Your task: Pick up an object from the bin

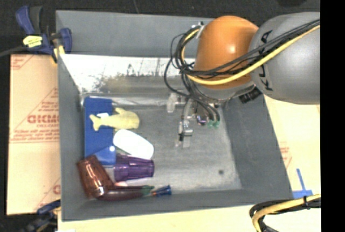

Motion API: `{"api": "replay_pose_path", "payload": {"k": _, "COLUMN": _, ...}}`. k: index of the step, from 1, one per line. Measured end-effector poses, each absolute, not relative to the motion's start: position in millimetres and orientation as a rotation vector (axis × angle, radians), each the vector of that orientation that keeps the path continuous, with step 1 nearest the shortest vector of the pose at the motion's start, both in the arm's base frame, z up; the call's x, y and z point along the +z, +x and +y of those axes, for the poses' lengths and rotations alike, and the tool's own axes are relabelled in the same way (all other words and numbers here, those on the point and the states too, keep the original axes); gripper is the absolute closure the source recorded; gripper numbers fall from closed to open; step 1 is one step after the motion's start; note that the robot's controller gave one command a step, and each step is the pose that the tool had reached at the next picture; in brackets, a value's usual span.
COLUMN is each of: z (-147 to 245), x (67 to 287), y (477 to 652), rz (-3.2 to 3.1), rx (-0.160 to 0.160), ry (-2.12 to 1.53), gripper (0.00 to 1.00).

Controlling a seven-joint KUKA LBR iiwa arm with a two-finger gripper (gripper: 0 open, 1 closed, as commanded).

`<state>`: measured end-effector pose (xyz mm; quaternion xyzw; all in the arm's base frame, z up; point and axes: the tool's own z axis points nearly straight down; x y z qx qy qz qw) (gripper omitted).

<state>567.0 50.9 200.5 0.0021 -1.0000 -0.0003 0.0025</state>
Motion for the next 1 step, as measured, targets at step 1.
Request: {"api": "replay_pose_path", "payload": {"k": 1, "z": 50.8, "x": 205.0, "y": 568.7, "rz": -3.145, "rx": -0.002, "ry": 0.005, "gripper": 0.0}}
